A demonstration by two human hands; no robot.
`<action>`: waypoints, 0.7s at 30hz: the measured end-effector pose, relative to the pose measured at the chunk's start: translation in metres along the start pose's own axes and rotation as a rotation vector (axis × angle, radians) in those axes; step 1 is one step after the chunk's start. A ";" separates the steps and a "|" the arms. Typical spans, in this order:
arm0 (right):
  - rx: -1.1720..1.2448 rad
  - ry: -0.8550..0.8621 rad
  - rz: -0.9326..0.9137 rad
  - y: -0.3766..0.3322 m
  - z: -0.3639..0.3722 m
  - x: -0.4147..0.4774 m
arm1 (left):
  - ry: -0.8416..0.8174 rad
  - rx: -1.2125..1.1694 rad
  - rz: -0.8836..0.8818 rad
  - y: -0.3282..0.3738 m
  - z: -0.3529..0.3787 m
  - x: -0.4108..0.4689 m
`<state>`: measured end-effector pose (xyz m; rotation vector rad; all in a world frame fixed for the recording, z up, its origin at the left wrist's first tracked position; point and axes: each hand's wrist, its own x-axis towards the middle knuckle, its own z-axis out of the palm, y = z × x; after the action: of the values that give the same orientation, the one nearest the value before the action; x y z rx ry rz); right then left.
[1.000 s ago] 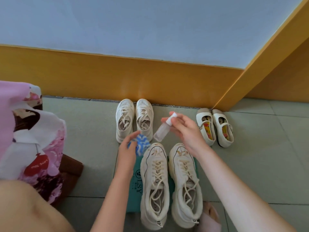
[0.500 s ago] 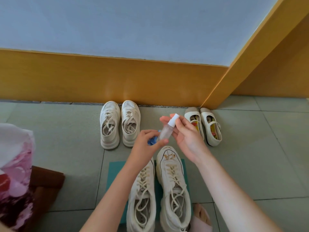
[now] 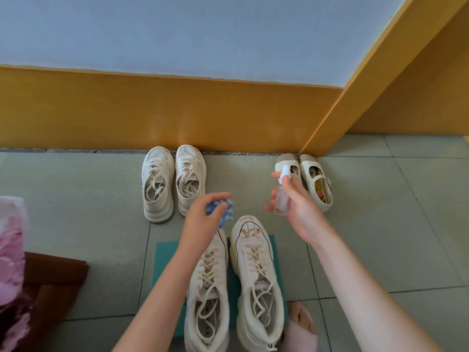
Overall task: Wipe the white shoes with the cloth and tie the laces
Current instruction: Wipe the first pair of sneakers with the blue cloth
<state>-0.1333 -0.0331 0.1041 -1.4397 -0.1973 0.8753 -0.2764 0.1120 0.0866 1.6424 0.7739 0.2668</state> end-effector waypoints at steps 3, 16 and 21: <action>-0.349 -0.014 0.106 0.012 -0.015 0.000 | 0.040 -0.046 -0.075 -0.007 -0.010 0.002; -0.984 0.086 0.140 0.046 0.002 0.014 | 0.132 -0.078 -0.132 -0.015 -0.027 0.005; -1.078 0.112 0.109 0.052 0.010 0.020 | 0.150 -0.072 -0.141 -0.016 -0.029 0.005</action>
<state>-0.1468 -0.0183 0.0510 -2.5079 -0.5650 0.7915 -0.2944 0.1382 0.0772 1.5044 0.9785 0.3167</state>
